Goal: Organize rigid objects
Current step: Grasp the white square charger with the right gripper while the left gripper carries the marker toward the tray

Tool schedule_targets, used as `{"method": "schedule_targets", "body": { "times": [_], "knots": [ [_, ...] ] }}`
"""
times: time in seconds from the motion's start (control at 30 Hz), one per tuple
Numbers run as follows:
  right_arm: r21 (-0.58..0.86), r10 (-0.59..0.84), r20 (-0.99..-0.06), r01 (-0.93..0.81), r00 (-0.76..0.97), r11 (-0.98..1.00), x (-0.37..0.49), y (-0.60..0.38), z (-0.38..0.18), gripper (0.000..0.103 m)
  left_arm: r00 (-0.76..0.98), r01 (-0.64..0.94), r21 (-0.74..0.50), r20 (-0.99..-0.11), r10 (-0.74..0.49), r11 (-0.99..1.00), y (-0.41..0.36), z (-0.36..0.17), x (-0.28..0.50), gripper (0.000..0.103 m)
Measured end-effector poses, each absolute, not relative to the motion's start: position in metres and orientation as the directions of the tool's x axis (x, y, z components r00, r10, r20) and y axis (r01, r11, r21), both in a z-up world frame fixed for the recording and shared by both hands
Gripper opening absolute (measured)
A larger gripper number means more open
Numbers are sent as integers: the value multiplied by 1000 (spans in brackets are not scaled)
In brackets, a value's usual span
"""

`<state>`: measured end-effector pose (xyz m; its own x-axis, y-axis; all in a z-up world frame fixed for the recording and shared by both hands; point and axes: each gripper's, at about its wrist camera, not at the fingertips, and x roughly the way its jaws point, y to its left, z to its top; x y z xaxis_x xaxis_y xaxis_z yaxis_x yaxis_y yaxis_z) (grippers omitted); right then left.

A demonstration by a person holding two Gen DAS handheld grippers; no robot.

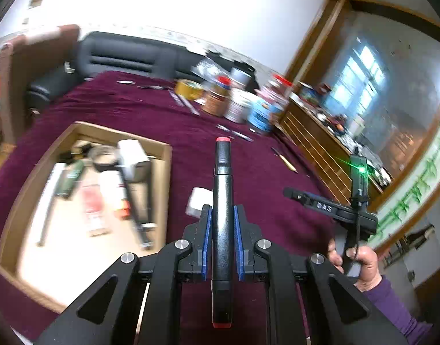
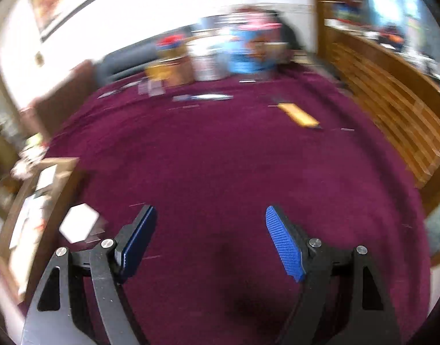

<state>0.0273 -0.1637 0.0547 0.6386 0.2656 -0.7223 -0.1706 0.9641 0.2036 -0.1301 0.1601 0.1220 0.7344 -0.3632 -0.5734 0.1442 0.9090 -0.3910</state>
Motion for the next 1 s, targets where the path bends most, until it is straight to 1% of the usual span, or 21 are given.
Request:
{"method": "schedule_targets", "body": {
  "times": [0.1,0.2,0.3,0.43,0.53,0.63,0.67,0.73,0.9,1.0],
  "knots": [
    [254,388,-738,-306,552,918,27,-113,51,78,758,88,-400,-567,-321,912,191,121,-143,12],
    [252,424,-752,-374,504,893,26,-72,41,78,778,28,-391,-569,-266,920,219,115,-154,12],
    [208,416,-764,-423,493,882,25,-39,33,78,767,-33,-417,-593,-245,908,250,100,-159,12],
    [161,401,-776,-461,487,873,38,-13,28,79,723,-81,-475,-633,-276,876,274,74,-155,12],
    [183,411,-807,-481,425,857,53,-1,19,79,694,-101,-494,-657,-295,864,276,58,-147,12],
    [232,439,-827,-497,352,836,58,7,11,79,660,-134,-471,-699,-276,872,276,47,-134,12],
    [227,434,-835,-506,339,832,57,12,8,79,644,-154,-464,-717,-267,872,277,43,-127,12],
    [185,406,-843,-520,352,834,53,16,9,79,621,-174,-459,-738,-265,871,281,35,-113,12],
    [92,349,-859,-558,374,825,42,31,6,79,565,-241,-394,-800,-203,887,285,15,-86,12],
    [38,311,-862,-560,401,827,42,37,5,79,559,-278,-379,-811,-172,883,287,9,-83,12]
  ]
}}
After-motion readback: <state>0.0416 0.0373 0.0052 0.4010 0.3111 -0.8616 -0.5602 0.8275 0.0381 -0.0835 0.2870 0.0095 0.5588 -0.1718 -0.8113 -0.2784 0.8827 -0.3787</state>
